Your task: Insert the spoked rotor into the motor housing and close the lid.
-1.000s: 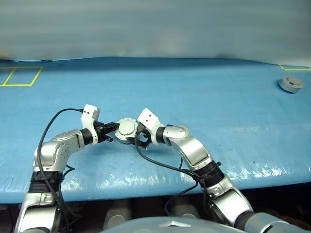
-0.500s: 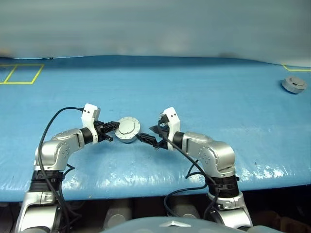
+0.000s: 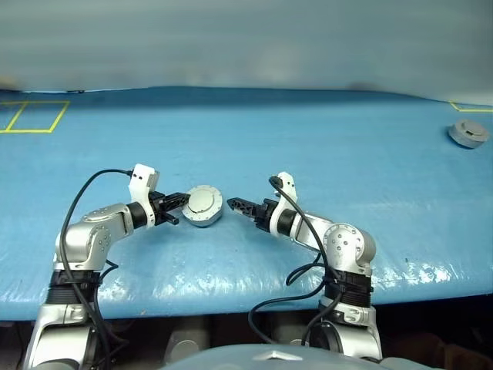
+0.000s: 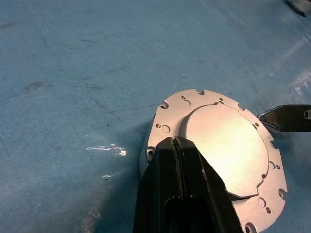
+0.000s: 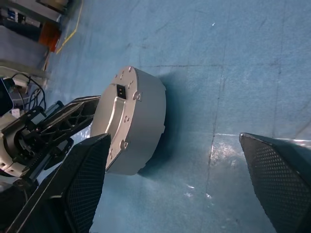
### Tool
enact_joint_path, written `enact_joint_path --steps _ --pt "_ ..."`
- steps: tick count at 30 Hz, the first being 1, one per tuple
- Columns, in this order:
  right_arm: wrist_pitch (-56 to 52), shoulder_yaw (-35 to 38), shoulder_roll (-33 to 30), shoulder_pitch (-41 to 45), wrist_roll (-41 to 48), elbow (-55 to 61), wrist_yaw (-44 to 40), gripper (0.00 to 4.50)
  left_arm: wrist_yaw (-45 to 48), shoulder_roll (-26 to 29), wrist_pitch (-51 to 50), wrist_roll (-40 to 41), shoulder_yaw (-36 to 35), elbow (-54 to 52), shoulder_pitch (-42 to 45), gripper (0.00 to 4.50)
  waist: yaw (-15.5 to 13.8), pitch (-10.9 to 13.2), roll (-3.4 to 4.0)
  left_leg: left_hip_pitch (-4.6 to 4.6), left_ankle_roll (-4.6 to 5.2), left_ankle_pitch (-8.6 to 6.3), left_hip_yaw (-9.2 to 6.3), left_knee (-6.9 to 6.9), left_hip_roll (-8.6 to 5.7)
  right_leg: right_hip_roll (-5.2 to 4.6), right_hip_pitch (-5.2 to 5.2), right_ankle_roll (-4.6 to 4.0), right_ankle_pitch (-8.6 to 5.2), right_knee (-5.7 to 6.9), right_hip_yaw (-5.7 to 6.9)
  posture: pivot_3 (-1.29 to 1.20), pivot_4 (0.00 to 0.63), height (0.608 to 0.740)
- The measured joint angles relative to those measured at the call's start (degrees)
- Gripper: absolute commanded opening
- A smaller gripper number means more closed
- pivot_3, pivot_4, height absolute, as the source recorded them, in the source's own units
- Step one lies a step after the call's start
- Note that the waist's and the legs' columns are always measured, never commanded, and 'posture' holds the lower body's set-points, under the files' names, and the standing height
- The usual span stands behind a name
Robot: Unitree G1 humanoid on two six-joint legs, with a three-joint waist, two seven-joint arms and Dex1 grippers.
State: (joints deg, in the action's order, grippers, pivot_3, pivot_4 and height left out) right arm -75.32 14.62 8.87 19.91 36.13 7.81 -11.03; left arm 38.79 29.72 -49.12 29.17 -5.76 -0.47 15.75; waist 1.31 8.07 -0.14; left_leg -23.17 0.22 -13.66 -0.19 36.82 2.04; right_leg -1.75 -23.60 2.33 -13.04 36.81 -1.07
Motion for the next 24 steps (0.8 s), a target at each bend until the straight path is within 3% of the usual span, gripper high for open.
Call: enact_joint_path --steps 14,24 --pt "8.45 -1.73 0.2 0.53 17.0 -11.88 9.44 4.49 -0.02 0.0 0.06 -0.09 -0.27 -0.07 -0.22 0.0 0.27 -0.01 -0.01 0.03 0.01 0.0 -0.01 0.03 0.04 0.06 0.05 0.02 -0.01 0.01 0.01 0.0 0.15 0.74" --pt "14.06 -6.48 0.5 1.73 23.78 -18.13 11.98 4.49 -0.03 0.06 0.06 -0.25 -0.42 -0.4 -0.47 0.0 0.43 -0.01 -0.02 0.02 0.01 0.0 -0.01 0.06 0.06 0.08 0.06 0.03 0.0 0.01 0.0 0.0 0.15 0.74"
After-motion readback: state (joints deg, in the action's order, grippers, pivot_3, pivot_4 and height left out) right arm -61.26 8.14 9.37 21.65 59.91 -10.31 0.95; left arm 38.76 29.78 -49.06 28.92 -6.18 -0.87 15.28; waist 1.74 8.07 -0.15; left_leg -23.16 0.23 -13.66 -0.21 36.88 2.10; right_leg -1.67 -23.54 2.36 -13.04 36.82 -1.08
